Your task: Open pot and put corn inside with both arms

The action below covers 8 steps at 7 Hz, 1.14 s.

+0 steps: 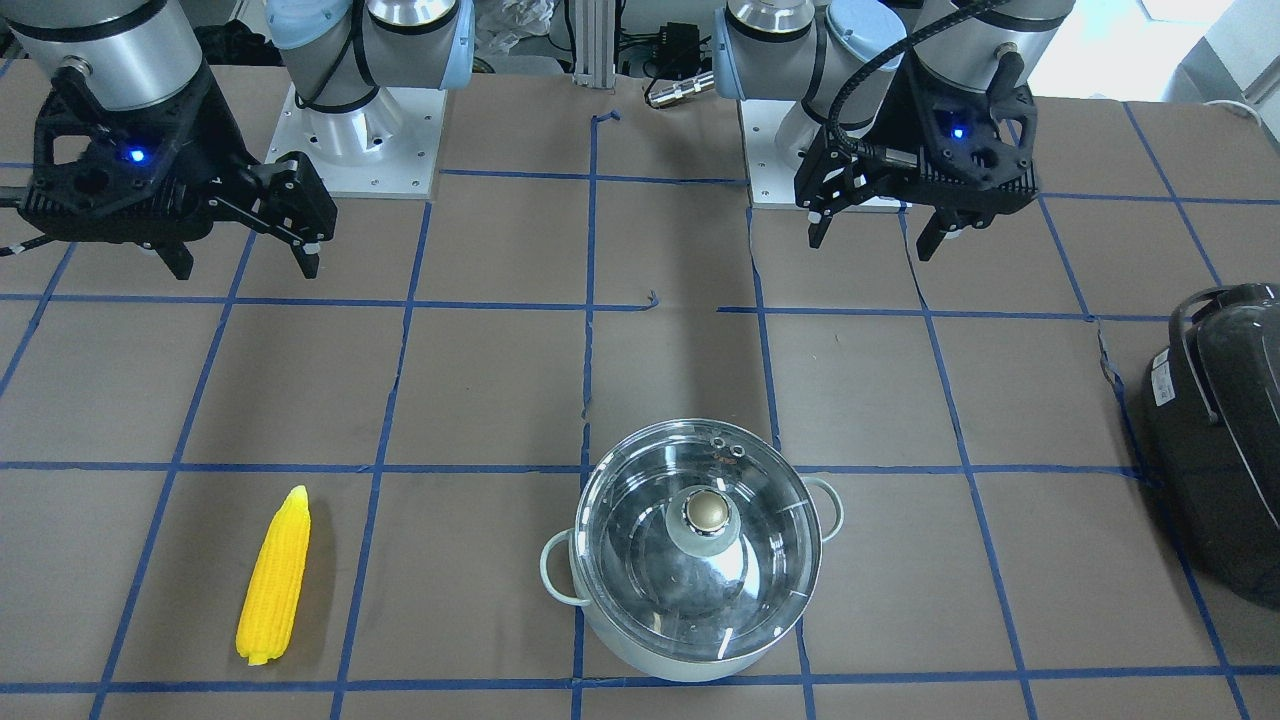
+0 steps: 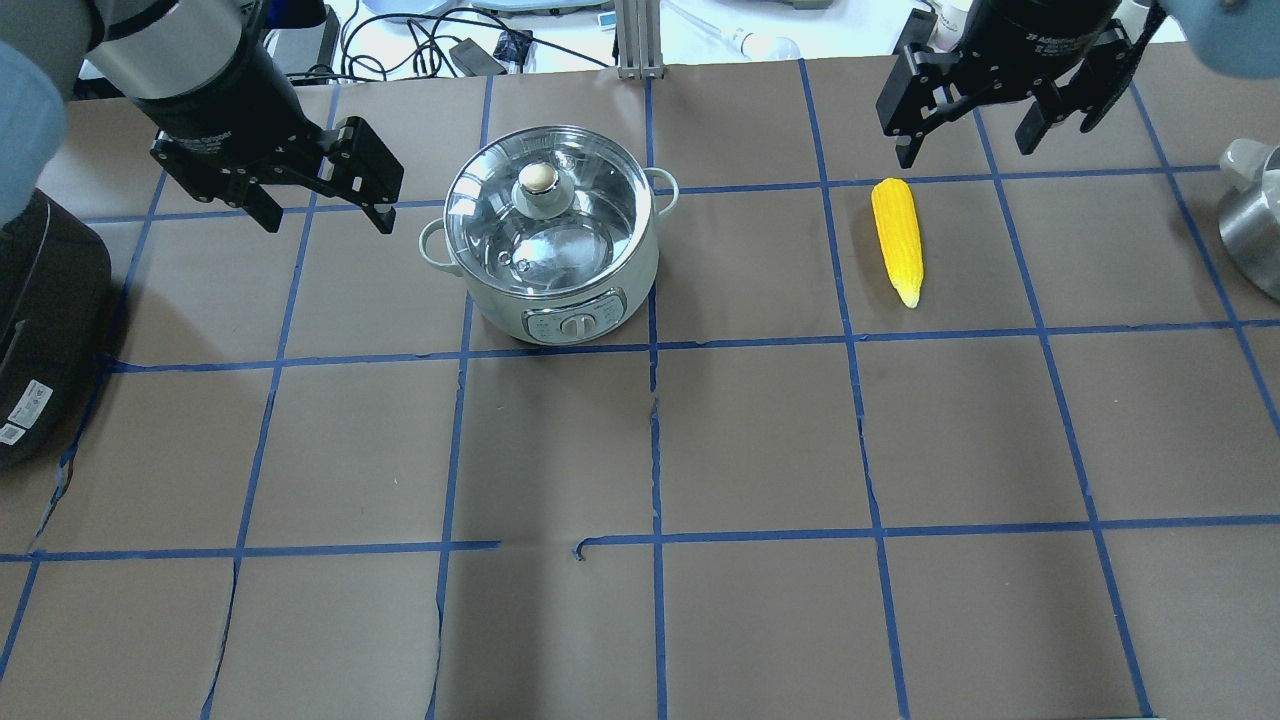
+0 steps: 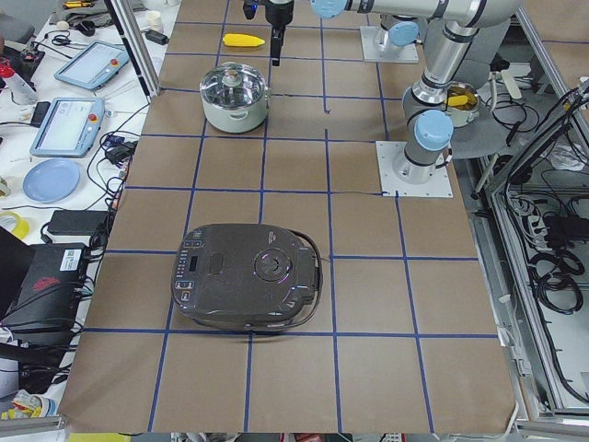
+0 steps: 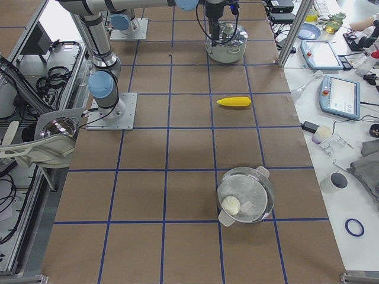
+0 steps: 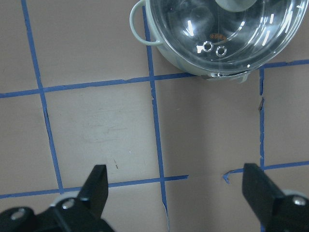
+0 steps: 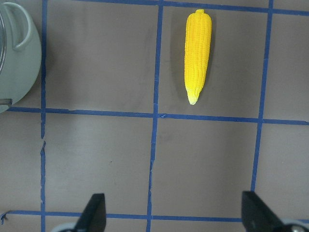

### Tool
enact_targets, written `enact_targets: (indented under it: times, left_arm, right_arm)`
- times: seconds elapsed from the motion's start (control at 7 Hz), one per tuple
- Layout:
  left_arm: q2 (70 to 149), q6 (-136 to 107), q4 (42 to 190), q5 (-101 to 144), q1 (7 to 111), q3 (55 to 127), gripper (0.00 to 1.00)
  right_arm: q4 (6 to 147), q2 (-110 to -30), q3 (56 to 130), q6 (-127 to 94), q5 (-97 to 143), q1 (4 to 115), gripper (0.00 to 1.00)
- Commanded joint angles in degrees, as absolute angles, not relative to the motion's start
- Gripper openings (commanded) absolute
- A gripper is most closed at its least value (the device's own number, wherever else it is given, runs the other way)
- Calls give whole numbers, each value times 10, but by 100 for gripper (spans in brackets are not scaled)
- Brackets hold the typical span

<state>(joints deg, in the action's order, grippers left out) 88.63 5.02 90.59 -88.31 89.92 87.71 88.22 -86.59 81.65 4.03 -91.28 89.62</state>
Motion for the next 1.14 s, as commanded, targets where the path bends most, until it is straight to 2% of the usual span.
enact_targets:
  times: [0.0,1.0]
  left_arm:
    - [884,50,907,-884,901,877,100]
    - [882,50,906,-883,896,877,100]
  right_arm:
    - [882,-867,817,40,-913,896,100]
    - [879,-868,820,41,-911,895,100]
